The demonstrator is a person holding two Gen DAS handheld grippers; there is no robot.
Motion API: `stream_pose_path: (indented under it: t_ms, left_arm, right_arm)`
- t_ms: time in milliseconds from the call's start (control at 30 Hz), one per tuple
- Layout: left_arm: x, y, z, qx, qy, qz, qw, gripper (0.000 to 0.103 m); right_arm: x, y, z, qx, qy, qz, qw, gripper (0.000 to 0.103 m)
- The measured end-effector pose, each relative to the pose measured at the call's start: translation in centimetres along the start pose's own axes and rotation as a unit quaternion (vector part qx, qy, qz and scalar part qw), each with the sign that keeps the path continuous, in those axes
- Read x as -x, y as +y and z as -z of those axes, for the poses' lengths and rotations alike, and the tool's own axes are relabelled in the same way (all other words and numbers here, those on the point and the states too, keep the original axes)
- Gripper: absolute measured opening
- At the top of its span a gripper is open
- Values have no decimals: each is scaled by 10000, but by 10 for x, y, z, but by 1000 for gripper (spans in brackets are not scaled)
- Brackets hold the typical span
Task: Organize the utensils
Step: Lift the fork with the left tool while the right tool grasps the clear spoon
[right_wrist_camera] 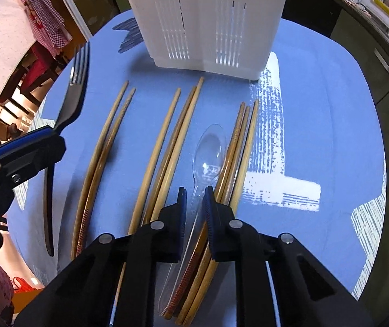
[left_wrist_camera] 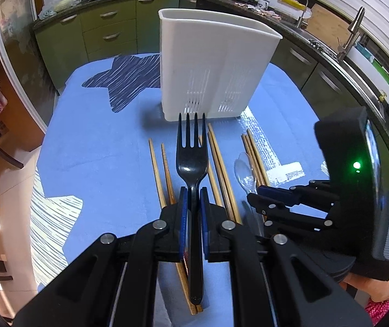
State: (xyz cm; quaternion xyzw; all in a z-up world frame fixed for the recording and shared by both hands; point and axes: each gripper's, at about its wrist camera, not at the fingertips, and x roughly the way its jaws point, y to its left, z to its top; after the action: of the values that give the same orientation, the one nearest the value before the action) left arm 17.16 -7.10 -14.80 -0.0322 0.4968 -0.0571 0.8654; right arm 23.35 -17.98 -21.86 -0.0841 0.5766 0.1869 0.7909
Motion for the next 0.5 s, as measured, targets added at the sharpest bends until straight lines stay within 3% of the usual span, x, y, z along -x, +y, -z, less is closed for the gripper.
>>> stream_pose_path:
  t_ms: [267, 500]
  left_arm:
    - [-1, 1, 0, -24, -13, 15, 10000, 9]
    - [4, 2, -3, -8, -86, 23, 10000, 9]
  right_arm:
    - [-12, -1, -3, -55, 98, 10, 9999, 13]
    - [10, -8, 5, -249, -405, -369, 9982, 9]
